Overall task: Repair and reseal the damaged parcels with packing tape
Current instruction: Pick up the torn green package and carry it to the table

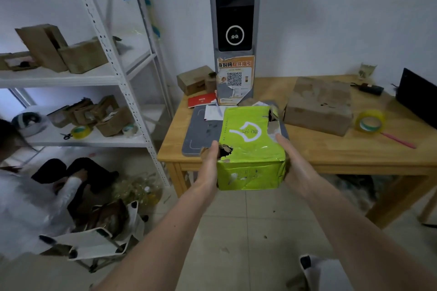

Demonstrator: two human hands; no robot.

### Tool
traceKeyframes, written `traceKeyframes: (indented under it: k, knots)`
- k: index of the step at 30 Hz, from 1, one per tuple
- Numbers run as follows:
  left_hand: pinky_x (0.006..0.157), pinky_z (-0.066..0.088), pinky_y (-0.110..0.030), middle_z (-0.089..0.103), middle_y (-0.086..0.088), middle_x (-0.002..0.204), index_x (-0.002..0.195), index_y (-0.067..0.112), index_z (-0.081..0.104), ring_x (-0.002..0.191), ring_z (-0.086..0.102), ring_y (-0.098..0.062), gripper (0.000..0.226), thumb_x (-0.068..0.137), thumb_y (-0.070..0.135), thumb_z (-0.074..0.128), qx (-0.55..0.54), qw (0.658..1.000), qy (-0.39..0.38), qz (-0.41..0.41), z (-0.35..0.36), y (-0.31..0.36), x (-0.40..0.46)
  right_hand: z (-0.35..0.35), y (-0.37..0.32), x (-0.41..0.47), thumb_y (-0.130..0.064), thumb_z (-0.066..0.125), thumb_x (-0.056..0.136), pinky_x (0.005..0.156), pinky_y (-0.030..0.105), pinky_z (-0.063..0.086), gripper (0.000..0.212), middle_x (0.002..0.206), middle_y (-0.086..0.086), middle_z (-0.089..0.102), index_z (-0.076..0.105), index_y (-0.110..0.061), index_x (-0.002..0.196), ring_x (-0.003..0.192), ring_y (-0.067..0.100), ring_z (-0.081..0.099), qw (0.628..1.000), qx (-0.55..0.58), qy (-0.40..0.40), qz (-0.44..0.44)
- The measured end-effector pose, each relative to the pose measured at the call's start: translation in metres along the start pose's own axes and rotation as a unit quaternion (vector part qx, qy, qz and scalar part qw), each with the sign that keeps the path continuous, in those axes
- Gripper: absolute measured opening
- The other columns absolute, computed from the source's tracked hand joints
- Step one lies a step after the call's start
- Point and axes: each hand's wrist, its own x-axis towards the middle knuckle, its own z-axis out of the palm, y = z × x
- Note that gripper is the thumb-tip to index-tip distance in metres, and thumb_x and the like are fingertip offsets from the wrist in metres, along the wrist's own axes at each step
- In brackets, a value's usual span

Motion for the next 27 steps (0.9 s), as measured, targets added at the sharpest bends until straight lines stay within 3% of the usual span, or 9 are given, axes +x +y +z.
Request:
traceKeyframes:
  k: [4,6,11,15,17,20,23,25,27]
  knots:
    - [0.094,0.051,-0.058,0.066,-0.009,0.123,0.124,0.025,0.064,0.11,0.065,-0.033,0.06,0.083,0.069,0.056,-0.034,0.999,0.01,0.013,0.001,0.008,0.03,0.002,-0.003,0.031,-0.048,0.054,0.09,0.098,0.043,0.045,0.03,0.117,-0.002,0.069,0.074,-0.031,0.104,0.111,0.016,0.064,1.0,-0.002,-0.022,0.005]
    - [0.099,0.047,-0.059,0.063,-0.009,0.129,0.126,0.028,0.063,0.116,0.061,-0.034,0.084,0.061,0.08,0.067,-0.026,1.0,0.015,0.003,0.001,0.015,0.05,0.001,-0.004,0.048,-0.047,0.054,0.09,0.096,0.042,0.047,0.028,0.116,-0.003,0.07,0.073,-0.032,0.104,0.109,0.016,0.065,1.0,0.005,-0.021,0.009]
    - [0.11,0.032,-0.061,0.051,-0.008,0.144,0.128,0.024,0.062,0.133,0.045,-0.035,0.119,0.03,0.09,0.072,-0.002,1.0,0.013,0.008,-0.001,0.027,0.125,-0.003,-0.007,0.102,-0.058,0.067,0.078,0.103,0.051,0.042,0.063,0.132,-0.001,0.061,0.055,-0.031,0.133,0.12,0.024,0.058,0.997,0.039,-0.052,0.045]
    - [0.108,0.039,-0.056,0.061,-0.003,0.134,0.111,0.031,0.072,0.126,0.054,-0.028,0.095,0.036,0.088,0.073,0.05,0.996,-0.064,0.023,0.0,0.064,0.153,0.009,-0.012,0.148,-0.052,0.056,0.085,0.089,0.053,0.051,0.053,0.127,0.008,0.064,0.058,-0.025,0.131,0.114,0.032,0.062,0.991,0.108,-0.055,0.062]
    - [0.108,0.041,-0.049,0.065,0.004,0.128,0.121,0.034,0.067,0.122,0.059,-0.021,0.087,0.048,0.081,0.076,0.119,0.981,-0.156,0.016,-0.006,0.087,0.164,0.022,-0.016,0.172,-0.052,0.05,0.088,0.089,0.051,0.051,0.056,0.129,0.01,0.062,0.054,-0.02,0.134,0.117,0.033,0.059,0.99,0.12,-0.067,0.041]
    - [0.108,0.043,-0.044,0.064,0.004,0.131,0.138,0.029,0.051,0.121,0.06,-0.017,0.104,0.05,0.073,0.082,0.181,0.947,-0.264,0.004,-0.018,0.117,0.189,0.039,-0.019,0.203,-0.051,0.043,0.09,0.091,0.047,0.052,0.056,0.128,0.011,0.062,0.056,-0.017,0.132,0.117,0.03,0.06,0.992,0.116,-0.038,0.019]
    - [0.096,0.05,-0.037,0.06,0.001,0.132,0.135,0.028,0.053,0.12,0.058,-0.019,0.106,0.045,0.077,0.08,0.178,0.934,-0.31,-0.014,-0.022,0.142,0.22,0.04,-0.016,0.226,-0.048,0.04,0.094,0.097,0.053,0.048,0.054,0.133,0.012,0.058,0.053,-0.017,0.136,0.12,0.032,0.057,0.99,0.142,-0.025,-0.009]
    - [0.086,0.041,-0.037,0.046,-0.006,0.124,0.126,0.028,0.063,0.112,0.045,-0.027,0.092,0.053,0.084,0.07,0.131,0.934,-0.328,-0.051,-0.024,0.15,0.24,0.034,-0.015,0.237,-0.047,0.04,0.094,0.098,0.056,0.045,0.054,0.132,0.013,0.059,0.053,-0.016,0.136,0.12,0.032,0.057,0.988,0.154,-0.007,-0.012]
    - [0.092,0.04,-0.043,0.051,-0.008,0.121,0.122,0.027,0.068,0.112,0.043,-0.033,0.086,0.061,0.086,0.061,0.101,0.94,-0.318,-0.075,-0.024,0.153,0.255,0.03,-0.016,0.246,-0.047,0.04,0.094,0.103,0.058,0.04,0.054,0.133,0.014,0.058,0.053,-0.015,0.136,0.121,0.034,0.056,0.988,0.15,0.006,-0.018]
